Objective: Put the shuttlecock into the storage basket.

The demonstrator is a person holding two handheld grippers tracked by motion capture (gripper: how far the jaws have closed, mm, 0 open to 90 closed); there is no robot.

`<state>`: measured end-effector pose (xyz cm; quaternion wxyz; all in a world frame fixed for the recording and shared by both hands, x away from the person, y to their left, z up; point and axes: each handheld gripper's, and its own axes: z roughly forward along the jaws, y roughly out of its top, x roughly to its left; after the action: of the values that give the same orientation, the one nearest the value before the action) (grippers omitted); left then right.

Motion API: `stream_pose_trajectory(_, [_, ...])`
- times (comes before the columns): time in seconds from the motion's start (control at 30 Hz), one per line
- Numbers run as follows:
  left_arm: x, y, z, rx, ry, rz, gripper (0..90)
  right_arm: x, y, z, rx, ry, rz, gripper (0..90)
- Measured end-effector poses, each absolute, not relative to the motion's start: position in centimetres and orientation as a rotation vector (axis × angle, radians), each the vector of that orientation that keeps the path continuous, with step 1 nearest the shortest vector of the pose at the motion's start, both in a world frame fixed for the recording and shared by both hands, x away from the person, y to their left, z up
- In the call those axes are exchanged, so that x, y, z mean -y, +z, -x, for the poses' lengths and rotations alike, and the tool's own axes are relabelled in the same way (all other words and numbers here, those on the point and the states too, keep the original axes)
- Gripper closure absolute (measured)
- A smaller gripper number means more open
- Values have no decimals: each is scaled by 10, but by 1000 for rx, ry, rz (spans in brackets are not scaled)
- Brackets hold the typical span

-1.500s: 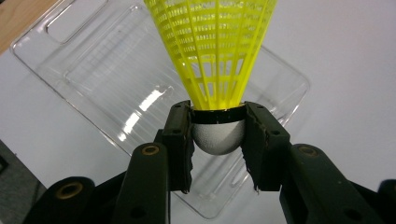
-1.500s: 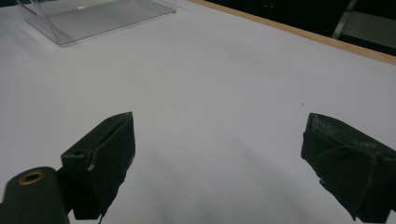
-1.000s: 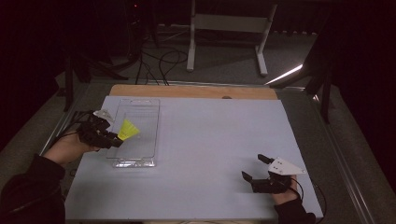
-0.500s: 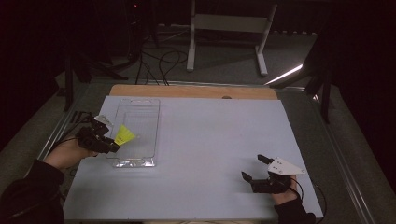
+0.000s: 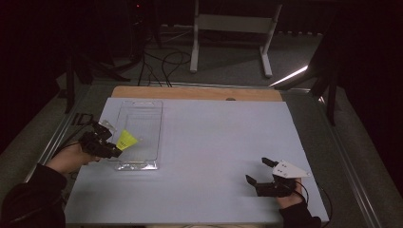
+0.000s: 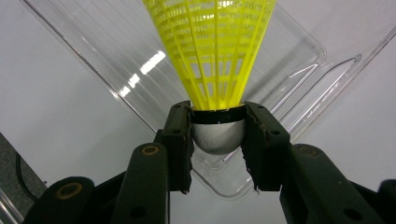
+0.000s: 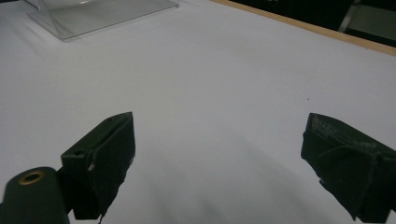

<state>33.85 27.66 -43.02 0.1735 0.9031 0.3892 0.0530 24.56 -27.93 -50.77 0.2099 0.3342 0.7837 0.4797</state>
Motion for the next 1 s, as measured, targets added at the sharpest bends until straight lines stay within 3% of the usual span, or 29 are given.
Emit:
stream_pose_trajectory(0.33, [-270,-439,-340,-1072,98,-2615,647,279,-508,-246,-2183,1332,-930,100])
stream_pose_trajectory(1.0, [-265,-436,-348,-1138,119,-2638,631,280,-508,-246,-2182,1330,-931,100])
